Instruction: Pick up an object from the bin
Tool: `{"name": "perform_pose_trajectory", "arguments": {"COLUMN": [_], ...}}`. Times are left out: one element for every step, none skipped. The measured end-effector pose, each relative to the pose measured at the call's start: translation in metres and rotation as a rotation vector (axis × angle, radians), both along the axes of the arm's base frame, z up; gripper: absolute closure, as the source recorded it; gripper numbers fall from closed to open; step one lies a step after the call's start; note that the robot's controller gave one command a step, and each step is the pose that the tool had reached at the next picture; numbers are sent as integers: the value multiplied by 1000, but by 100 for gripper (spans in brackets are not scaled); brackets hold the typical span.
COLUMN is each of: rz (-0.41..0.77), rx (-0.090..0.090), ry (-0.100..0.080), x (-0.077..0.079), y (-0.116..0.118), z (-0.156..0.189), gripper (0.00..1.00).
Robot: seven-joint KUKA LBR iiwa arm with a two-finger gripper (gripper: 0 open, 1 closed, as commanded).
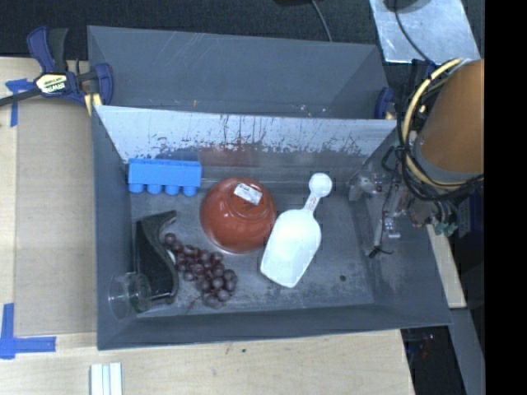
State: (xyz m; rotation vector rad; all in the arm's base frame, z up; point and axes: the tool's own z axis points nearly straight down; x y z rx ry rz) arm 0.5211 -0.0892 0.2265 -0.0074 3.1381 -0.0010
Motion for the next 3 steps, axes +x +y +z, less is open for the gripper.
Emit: {"name": "perform_pose_trajectory", "arguments": {"rz": [26,140,186], "rx": [-3,-5,1], "ry": [-8,-10,-13], "x": [4,-23,15], "y": [11,3,57], "z": [-16,-60,-94], "gripper": [0,0,0]}}
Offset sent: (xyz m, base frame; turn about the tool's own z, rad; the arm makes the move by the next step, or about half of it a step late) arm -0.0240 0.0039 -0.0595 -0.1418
